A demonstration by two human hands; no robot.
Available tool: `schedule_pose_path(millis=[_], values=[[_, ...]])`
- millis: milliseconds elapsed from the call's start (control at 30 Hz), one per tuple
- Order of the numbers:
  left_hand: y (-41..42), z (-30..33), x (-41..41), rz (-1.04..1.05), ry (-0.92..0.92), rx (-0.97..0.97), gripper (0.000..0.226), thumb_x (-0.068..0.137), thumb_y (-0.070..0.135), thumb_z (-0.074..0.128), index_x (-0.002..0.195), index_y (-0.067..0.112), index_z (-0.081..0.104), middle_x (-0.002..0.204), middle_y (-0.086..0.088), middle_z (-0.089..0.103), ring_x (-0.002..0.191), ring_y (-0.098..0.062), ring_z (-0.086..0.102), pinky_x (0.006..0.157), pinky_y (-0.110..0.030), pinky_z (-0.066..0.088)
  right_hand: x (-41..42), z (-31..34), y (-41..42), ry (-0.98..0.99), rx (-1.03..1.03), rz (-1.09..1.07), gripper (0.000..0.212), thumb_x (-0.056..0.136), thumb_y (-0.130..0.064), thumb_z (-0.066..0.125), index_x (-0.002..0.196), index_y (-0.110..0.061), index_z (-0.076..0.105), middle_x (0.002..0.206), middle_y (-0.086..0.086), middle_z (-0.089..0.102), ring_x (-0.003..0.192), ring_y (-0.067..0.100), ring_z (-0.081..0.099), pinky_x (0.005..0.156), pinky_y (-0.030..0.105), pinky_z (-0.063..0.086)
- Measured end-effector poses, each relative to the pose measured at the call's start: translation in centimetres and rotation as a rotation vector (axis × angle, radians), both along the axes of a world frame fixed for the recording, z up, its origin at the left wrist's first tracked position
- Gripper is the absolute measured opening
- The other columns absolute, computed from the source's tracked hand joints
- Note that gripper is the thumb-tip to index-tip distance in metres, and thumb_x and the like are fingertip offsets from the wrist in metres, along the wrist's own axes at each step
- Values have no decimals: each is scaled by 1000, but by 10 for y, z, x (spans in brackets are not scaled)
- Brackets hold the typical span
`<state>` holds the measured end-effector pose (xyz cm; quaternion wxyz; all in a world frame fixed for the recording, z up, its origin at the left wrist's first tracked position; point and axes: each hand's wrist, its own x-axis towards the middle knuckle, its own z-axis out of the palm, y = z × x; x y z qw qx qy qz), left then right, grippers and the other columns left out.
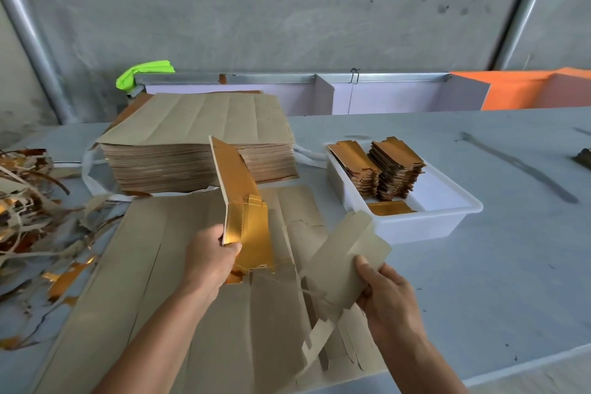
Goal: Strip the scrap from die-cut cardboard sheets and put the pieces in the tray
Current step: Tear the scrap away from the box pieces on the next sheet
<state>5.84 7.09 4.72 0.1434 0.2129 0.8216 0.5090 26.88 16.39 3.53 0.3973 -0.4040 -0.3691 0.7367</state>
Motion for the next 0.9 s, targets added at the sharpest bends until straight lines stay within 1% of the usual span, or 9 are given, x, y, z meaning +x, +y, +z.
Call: schedule_pose_path(millis=[233,300,400,467,567,633,700,833,900], values=[[-14,-4,-10,-37,33,-7,11,88,3,56,87,-9,57,74,-18,54,66,-21,45,61,-32,32,0,14,14,-68,223,-182,7,89,-10,62,94,-11,66,81,2,68,78,22,60,54,29,49],[-14,-3,-11,-64,9,11,16,92,7,51,88,-8,57,75,-14,52,68,-21,45,63,-32,32,-1,20,18,-211,397,-160,25,90,-9,61,110,-23,60,86,-4,68,76,17,64,54,33,56],[-9,3,-6,-106,-55,110,17,97,10,46,88,3,59,83,-12,59,74,-25,53,68,-38,43,-14,30,21,-503,697,-53,64,92,-1,52,140,-39,35,105,-1,59,84,19,60,71,43,57],[-6,7,3,-135,-84,193,18,98,7,46,90,12,61,88,-11,66,80,-26,59,75,-41,50,-32,39,22,-657,907,-16,60,90,8,44,136,-30,49,105,3,60,83,20,55,71,36,52],[-2,10,15,-156,-172,285,25,99,9,45,84,20,62,77,-3,65,69,-14,58,62,-26,45,-58,48,20,-873,1139,36,39,85,10,45,108,-9,70,106,8,66,90,25,61,76,32,49],[0,9,21,-189,-260,308,24,100,15,44,90,20,65,73,2,68,62,-7,60,57,-20,45,-73,50,17,-923,1186,103,26,85,6,44,86,-5,68,95,6,64,82,26,60,68,33,48],[2,6,25,-222,-303,304,25,101,19,43,94,19,67,76,0,71,64,-7,63,59,-21,49,-84,49,14,-949,1179,171,23,89,0,41,71,-10,52,82,2,54,72,21,53,57,27,38],[4,6,33,-195,-235,326,27,100,17,43,90,19,67,85,-6,72,80,-18,68,77,-31,54,-90,38,7,-980,1162,189,14,95,-19,47,84,-17,56,93,2,60,72,15,50,62,21,34],[5,7,38,-205,-256,360,30,100,17,43,82,21,67,76,-1,73,72,-11,69,66,-21,55,-92,36,4,-966,1106,240,21,94,-31,52,100,-16,65,95,1,64,74,13,53,59,15,36]])
